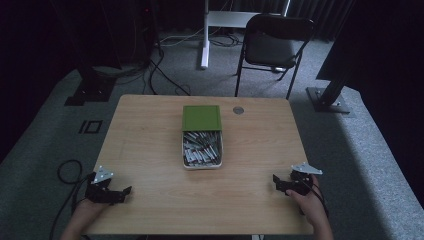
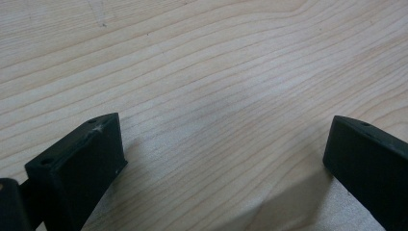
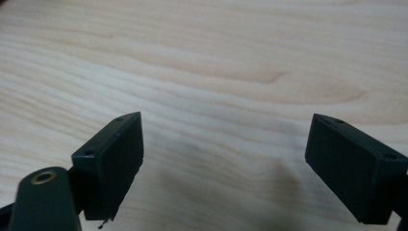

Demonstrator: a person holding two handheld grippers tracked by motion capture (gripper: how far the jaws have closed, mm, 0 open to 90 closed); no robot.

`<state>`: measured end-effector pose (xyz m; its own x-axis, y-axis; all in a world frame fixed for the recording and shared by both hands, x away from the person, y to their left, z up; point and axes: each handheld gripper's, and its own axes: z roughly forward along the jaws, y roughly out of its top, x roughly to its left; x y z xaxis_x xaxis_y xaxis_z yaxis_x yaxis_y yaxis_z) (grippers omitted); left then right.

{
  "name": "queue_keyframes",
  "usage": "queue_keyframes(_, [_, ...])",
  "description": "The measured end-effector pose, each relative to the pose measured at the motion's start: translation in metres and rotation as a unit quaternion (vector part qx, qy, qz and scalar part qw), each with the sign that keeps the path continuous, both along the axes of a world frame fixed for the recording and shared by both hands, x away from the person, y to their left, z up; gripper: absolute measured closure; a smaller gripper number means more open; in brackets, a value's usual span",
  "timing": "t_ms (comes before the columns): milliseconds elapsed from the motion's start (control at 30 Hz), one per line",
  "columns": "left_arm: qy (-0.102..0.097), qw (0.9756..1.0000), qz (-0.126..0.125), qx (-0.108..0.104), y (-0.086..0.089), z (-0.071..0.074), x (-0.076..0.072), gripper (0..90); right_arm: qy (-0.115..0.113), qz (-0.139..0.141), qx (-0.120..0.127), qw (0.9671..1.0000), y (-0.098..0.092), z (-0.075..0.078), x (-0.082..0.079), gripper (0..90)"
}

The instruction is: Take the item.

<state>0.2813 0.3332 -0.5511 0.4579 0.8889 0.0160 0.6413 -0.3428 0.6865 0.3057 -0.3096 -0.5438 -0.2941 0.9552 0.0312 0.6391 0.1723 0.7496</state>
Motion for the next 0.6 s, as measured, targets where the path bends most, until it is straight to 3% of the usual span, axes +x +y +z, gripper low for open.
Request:
queue_keyframes(367, [0.000, 1.0000, 0.000, 0.000, 0.000, 0.000, 0.000, 1.3, -0.026, 0.004, 0.007, 0.9996, 0.009, 0.019, 0.005, 13.9])
queue_keyframes(600, [0.000, 1.0000, 0.001, -0.001, 0.000, 0.000, 0.000, 1.3, -0.043, 0.024, 0.002, 0.9988, 0.025, 0.034, 0.009, 13.9])
